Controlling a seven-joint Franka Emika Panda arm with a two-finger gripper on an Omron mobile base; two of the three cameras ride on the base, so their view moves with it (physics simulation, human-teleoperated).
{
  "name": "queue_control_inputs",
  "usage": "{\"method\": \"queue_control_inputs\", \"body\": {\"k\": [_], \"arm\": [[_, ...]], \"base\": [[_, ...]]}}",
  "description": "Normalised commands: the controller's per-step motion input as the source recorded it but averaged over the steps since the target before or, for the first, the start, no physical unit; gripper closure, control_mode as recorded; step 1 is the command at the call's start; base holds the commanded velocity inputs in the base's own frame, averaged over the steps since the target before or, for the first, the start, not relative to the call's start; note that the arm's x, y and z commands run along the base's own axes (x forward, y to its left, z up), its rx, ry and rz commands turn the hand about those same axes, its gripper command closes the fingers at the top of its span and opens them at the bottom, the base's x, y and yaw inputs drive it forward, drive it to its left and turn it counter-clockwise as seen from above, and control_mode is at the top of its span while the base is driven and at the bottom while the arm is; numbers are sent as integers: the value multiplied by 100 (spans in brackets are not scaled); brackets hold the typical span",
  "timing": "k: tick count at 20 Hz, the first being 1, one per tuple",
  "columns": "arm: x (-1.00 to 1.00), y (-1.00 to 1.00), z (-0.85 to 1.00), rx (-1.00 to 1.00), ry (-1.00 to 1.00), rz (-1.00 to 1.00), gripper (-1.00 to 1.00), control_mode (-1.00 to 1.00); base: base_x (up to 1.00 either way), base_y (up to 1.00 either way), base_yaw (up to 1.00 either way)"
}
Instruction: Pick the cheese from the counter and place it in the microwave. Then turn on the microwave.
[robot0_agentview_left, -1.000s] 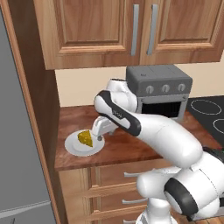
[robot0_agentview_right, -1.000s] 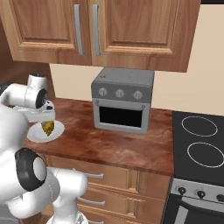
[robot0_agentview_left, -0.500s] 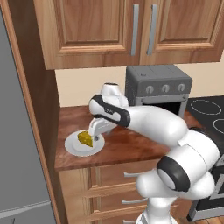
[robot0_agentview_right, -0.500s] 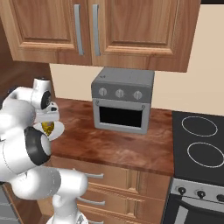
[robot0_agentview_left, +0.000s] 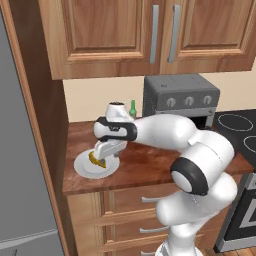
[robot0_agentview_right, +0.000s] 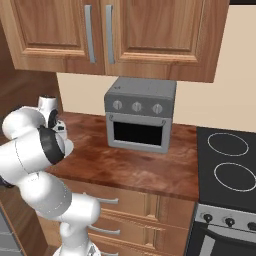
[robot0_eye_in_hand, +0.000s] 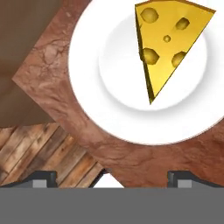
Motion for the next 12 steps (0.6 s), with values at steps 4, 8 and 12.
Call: {"method": "queue_control_inputs", "body": {"k": [4, 8, 12], "arm": [[47, 4, -27, -5, 0, -1, -100, -100], [43, 1, -24, -5, 0, -1, -100, -100], [48, 20, -34, -6, 0, 0, -100, -100]], "base": [[0, 0, 0], [0, 0, 0], [0, 0, 0]]}}
